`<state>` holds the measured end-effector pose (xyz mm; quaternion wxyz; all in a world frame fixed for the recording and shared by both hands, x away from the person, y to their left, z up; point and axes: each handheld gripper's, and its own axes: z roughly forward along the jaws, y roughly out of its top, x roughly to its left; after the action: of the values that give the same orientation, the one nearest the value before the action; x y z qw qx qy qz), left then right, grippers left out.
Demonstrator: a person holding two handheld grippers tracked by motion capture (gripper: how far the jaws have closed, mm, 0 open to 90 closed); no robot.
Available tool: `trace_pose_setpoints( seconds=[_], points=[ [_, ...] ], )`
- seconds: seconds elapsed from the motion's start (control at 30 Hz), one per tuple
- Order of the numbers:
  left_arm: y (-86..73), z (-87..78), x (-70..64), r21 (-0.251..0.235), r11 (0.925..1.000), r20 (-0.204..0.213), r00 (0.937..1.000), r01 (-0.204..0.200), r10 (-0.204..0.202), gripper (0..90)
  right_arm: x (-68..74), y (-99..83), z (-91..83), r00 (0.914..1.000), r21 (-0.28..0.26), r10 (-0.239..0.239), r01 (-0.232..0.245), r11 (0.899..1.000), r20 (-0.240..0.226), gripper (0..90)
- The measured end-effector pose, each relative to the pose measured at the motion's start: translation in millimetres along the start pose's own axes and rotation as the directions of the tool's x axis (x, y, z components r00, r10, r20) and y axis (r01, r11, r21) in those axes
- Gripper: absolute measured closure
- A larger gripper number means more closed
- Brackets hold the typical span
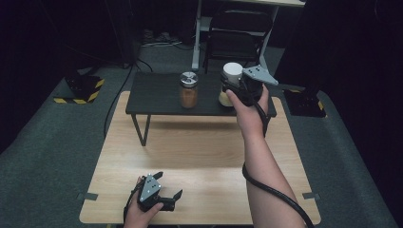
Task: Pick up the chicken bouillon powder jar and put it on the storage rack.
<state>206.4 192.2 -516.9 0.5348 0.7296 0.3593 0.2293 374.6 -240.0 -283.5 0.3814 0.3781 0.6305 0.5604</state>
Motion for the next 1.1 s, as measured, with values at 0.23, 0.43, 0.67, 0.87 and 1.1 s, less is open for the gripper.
trace_pose_setpoints(
  seconds=[0.23,0.43,0.67,0.87,1.1],
  points=[
    [-0.4,-0.1,1.3,-0.002,1.0,0.001,1.0,0.008,-0.008,0.4,0.6,-1.5,3.9,0.9999,0.003,0.016,-0.016,1.0,0.004,33.6],
    [-0.2,-0.2,1.6,-0.001,1.0,0.002,1.0,0.006,-0.006,0.4,-0.1,-4.6,6.0,0.9998,0.009,0.019,-0.019,1.0,0.009,33.6],
    [0.1,0.0,1.9,0.0,1.0,0.002,1.0,0.006,-0.006,0.5,-3.2,-9.1,5.2,0.9996,0.002,0.026,-0.026,1.0,0.008,33.6],
    [0.2,0.1,1.4,0.001,1.0,0.002,1.0,0.001,-0.001,0.4,-4.8,-12.4,4.8,0.9995,-0.007,0.029,-0.029,1.0,0.009,33.6],
    [0.2,0.0,2.2,0.001,1.0,0.005,1.0,0.002,-0.002,0.4,-6.0,-11.2,5.0,0.9994,0.0,0.033,-0.033,0.999,0.004,33.4]
  ],
)
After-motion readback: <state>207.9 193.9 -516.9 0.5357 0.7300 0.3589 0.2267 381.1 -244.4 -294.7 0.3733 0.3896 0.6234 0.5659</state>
